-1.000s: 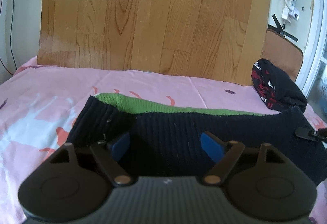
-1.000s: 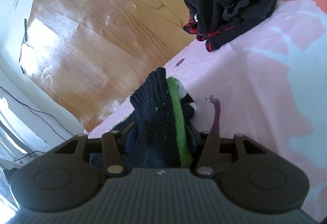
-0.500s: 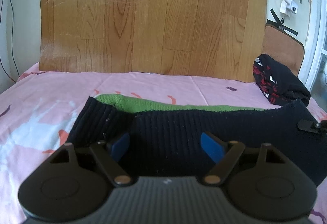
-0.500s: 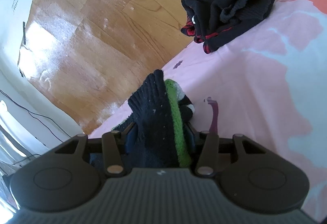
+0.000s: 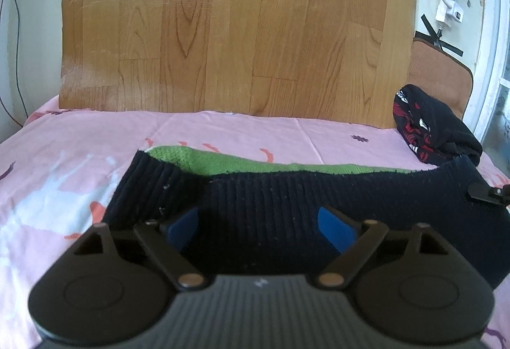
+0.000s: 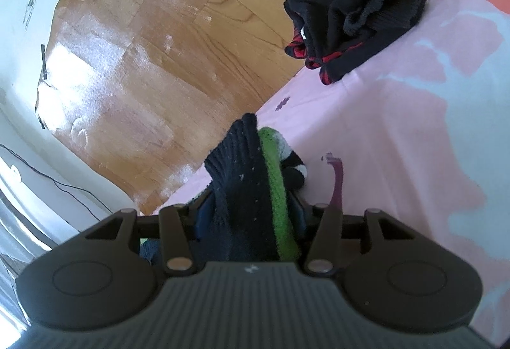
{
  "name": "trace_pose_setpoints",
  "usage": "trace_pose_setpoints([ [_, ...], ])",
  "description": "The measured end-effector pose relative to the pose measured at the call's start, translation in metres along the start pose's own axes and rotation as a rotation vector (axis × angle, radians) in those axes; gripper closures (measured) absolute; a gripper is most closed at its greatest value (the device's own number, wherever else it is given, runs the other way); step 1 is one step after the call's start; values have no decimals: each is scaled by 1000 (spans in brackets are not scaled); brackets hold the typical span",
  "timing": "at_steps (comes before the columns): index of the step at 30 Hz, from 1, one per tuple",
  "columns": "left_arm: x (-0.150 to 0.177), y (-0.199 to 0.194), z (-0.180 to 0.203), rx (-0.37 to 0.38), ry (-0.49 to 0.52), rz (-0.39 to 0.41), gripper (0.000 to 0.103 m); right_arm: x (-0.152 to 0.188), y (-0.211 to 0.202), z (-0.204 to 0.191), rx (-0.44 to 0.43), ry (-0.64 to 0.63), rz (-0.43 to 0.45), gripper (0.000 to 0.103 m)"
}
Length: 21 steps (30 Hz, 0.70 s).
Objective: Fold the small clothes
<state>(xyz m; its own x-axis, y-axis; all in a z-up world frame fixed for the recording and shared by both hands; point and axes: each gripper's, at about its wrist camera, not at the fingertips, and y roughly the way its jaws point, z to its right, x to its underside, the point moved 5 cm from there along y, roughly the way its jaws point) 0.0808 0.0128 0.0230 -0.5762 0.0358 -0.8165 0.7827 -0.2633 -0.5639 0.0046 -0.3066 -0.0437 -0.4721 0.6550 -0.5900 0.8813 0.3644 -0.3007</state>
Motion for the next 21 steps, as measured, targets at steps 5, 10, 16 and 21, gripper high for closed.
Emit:
trace_pose_setpoints([
  [5,-1,0,0,18,-3,-7,10,-1,-1,3,-23,16,2,50],
  [10,-1,1,0,23,-4,-8,9,-2,0,3,-43,20,-5,49],
  [16,-2,2,3,16,10,-13,7,-2,-1,4,-61,29,-3,48],
  [21,-3,3,2,27,0,-13,5,-3,-3,7,-84,56,4,48],
])
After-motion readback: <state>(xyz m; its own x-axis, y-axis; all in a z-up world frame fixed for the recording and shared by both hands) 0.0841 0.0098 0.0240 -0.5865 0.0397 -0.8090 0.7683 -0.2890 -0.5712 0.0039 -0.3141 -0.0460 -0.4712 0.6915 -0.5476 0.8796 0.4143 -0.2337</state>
